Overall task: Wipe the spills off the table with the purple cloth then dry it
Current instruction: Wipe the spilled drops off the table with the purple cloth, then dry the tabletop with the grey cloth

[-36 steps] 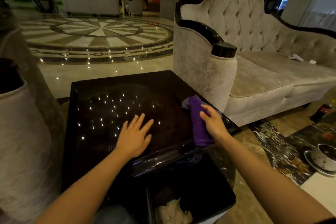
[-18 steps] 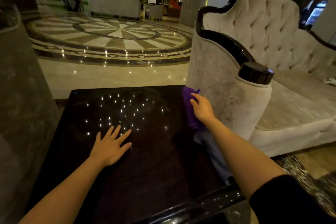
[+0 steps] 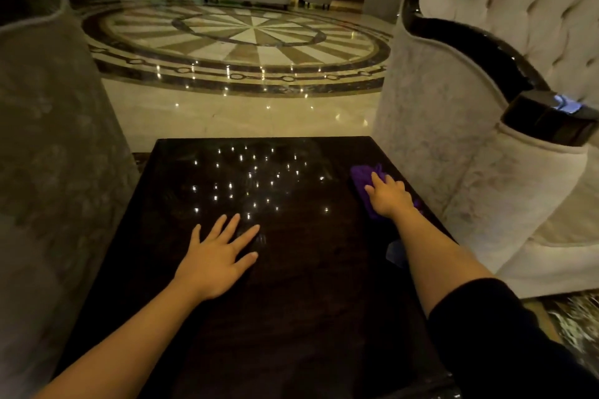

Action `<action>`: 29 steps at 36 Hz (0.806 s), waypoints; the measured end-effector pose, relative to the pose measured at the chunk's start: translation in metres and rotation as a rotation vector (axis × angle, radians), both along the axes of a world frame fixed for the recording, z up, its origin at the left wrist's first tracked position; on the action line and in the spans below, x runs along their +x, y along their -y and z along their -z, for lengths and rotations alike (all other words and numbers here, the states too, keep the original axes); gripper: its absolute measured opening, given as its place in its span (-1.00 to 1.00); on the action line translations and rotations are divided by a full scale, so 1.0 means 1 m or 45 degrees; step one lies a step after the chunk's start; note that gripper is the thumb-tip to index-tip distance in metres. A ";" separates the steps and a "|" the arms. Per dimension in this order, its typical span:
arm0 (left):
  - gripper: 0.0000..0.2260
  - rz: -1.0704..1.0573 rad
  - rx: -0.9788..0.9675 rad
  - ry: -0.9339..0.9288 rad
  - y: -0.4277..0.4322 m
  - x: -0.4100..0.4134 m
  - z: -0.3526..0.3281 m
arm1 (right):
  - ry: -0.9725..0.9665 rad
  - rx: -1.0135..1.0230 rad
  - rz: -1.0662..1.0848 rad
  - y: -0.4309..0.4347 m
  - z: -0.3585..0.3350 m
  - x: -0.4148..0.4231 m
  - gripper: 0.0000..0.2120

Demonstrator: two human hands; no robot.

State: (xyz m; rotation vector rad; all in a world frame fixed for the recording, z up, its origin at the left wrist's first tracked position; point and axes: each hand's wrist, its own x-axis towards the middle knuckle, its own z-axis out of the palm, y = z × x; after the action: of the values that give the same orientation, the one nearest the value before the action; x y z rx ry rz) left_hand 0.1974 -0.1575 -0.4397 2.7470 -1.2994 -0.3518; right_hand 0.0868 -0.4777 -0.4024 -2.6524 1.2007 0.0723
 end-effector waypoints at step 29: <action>-0.50 0.048 -0.015 0.097 0.005 0.009 -0.016 | 0.003 -0.147 0.141 -0.087 -0.002 -0.157 -0.44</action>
State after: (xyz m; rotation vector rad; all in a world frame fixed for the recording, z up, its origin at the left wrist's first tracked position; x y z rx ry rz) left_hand 0.2062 -0.1627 -0.4233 2.7552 -1.3675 -0.2438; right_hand -0.0697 -0.3904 -0.4002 -2.6757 1.3887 -0.0195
